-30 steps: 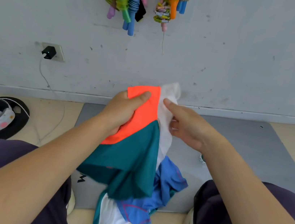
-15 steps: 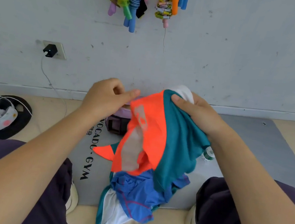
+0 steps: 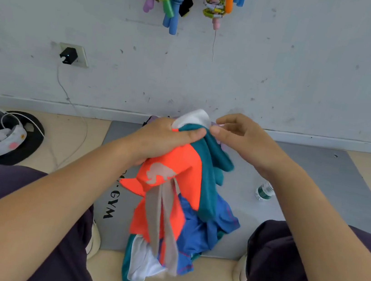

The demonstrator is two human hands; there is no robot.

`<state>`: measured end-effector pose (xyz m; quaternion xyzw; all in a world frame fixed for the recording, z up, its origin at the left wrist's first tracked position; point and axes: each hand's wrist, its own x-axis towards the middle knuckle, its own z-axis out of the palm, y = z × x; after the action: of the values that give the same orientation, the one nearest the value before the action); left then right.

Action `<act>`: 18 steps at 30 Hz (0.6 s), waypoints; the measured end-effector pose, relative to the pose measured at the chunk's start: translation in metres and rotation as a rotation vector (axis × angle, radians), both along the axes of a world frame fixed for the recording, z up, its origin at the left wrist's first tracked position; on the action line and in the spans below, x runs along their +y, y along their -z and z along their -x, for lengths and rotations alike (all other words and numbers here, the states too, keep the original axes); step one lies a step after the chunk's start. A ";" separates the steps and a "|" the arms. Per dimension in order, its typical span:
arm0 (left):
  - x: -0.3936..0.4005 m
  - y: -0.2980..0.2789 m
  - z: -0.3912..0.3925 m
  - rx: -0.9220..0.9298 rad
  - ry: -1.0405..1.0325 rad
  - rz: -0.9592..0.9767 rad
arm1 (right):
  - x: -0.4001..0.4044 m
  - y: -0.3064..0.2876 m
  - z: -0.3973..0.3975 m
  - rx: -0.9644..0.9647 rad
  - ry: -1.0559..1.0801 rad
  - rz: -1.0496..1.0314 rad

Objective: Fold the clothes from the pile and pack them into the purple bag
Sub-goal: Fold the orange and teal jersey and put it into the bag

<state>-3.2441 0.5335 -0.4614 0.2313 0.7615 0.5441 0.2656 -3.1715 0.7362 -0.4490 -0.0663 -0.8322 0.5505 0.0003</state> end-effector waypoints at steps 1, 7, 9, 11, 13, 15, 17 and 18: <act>0.001 0.000 0.001 -0.035 -0.060 -0.048 | 0.000 0.000 -0.001 -0.045 -0.026 -0.015; -0.002 -0.014 0.010 -0.253 -0.137 -0.343 | -0.021 0.016 -0.005 -0.326 -0.276 0.150; -0.005 -0.014 0.010 -0.270 -0.034 -0.390 | -0.029 0.018 -0.003 -0.315 -0.239 0.423; -0.006 -0.013 0.007 -0.255 0.055 -0.368 | -0.035 0.016 -0.001 -0.261 -0.191 0.655; -0.006 -0.011 0.003 -0.242 0.098 -0.296 | -0.036 0.014 0.001 -0.180 -0.142 0.768; -0.004 -0.009 0.002 -0.211 0.071 -0.206 | -0.032 0.012 0.002 -0.104 -0.042 0.798; -0.004 -0.006 0.005 -0.176 -0.032 -0.127 | -0.024 0.008 0.002 -0.032 0.019 0.791; -0.004 -0.004 0.007 -0.171 -0.110 -0.112 | -0.020 0.005 0.002 0.001 0.012 0.789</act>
<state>-3.2510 0.5296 -0.4578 0.1563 0.7161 0.6172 0.2860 -3.1733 0.7167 -0.4542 -0.0659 -0.5564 0.8280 -0.0214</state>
